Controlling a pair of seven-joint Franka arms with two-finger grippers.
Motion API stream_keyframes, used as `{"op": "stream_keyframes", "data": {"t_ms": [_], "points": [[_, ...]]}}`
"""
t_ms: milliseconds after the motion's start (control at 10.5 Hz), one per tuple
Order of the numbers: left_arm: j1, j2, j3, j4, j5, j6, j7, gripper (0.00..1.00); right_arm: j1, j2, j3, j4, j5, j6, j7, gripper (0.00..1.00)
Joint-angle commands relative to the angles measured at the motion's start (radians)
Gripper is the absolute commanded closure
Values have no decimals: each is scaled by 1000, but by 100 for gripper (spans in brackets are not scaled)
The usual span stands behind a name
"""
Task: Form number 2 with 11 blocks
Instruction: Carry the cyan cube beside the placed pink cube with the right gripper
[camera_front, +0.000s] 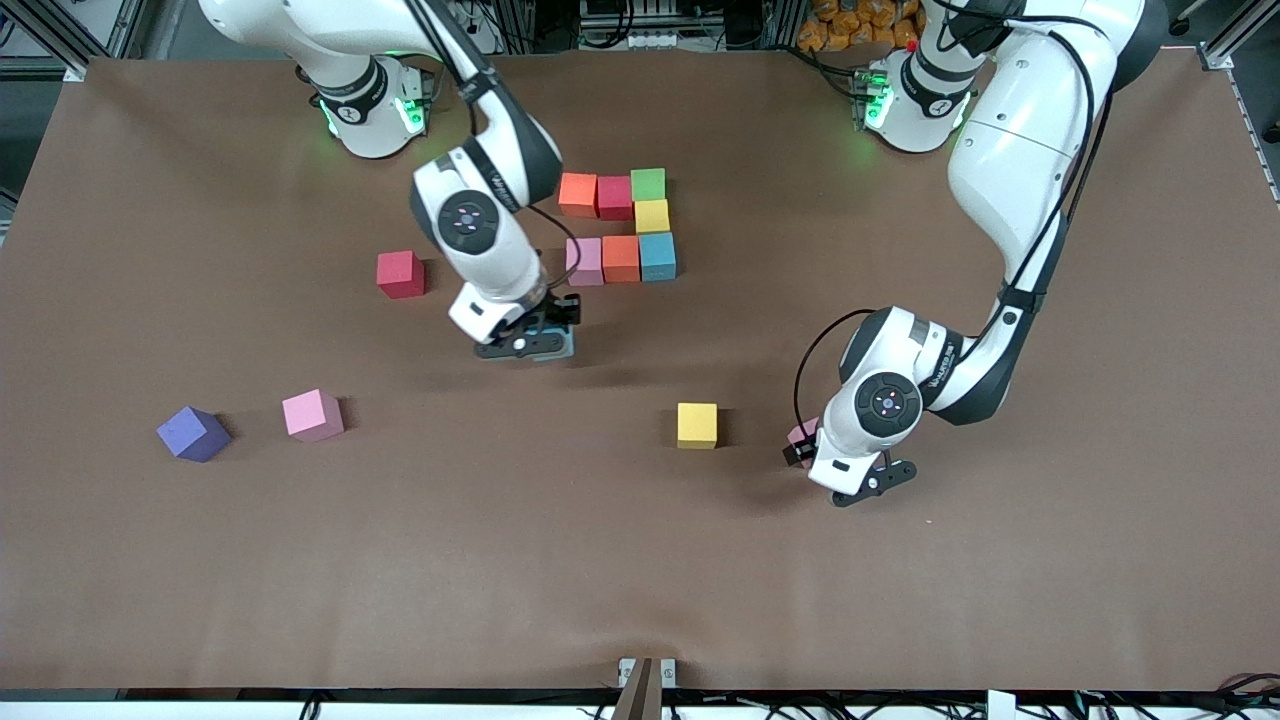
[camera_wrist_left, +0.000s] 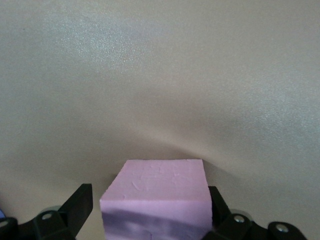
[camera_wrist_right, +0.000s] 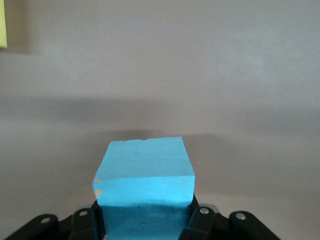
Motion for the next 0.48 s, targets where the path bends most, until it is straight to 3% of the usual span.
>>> {"op": "stream_keyframes", "data": {"t_ms": [0,381], "points": [[0,2,-3,3,28,3,-16,0,49,50,-8,42,37,-13,21,67],[0,1,-3,3,28,3,-18,0,92,59,-6,21,46,-15,38,67]]}}
